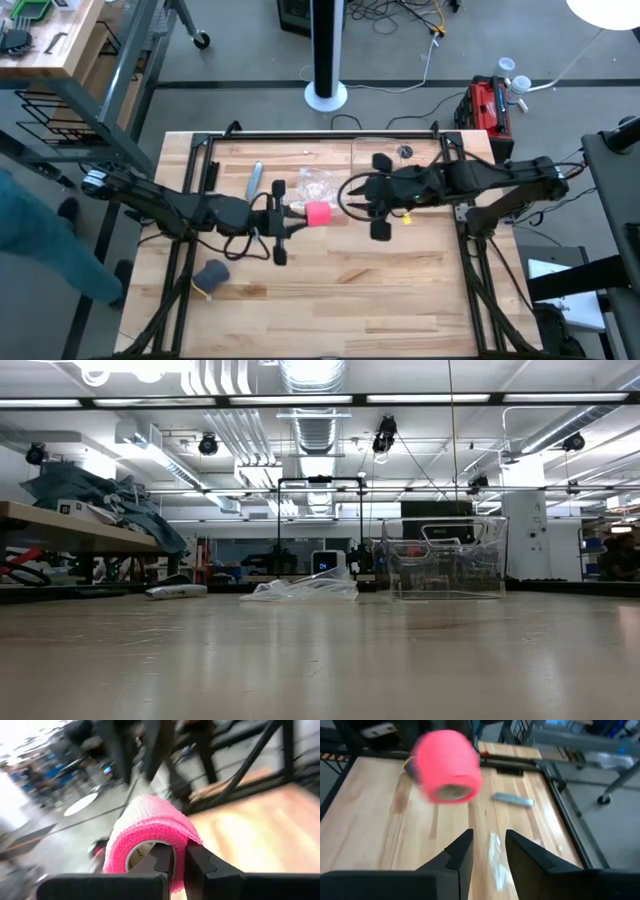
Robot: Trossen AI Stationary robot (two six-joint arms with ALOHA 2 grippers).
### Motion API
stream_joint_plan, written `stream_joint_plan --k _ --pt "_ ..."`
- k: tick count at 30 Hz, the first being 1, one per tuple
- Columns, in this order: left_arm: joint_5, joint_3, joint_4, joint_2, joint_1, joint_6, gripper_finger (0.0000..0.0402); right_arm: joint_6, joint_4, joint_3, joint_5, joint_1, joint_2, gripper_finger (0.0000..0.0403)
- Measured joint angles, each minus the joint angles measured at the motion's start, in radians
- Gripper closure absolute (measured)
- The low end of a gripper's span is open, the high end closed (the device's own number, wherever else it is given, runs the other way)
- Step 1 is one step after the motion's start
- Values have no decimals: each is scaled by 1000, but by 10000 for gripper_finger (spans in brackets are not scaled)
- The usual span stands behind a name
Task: Roll bandage
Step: Roll the pink bandage
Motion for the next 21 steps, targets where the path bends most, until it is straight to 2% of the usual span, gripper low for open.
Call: stream_joint_plan --k 5,10,12,15,21 --pt "-109 -81 -9 0 34 1 391 56 -4 -103 15 0 -50 303" --pt "-110 -136 -101 1 69 -58 391 113 18 -201 17 0 -78 304" --pt "-80 -135 -204 1 91 -131 391 130 32 -226 17 0 -79 301" --pt "37 -104 -370 1 132 -265 392 138 44 -245 17 0 -78 295" --pt "174 -58 -492 1 164 -404 394 137 77 -254 17 0 -74 286"
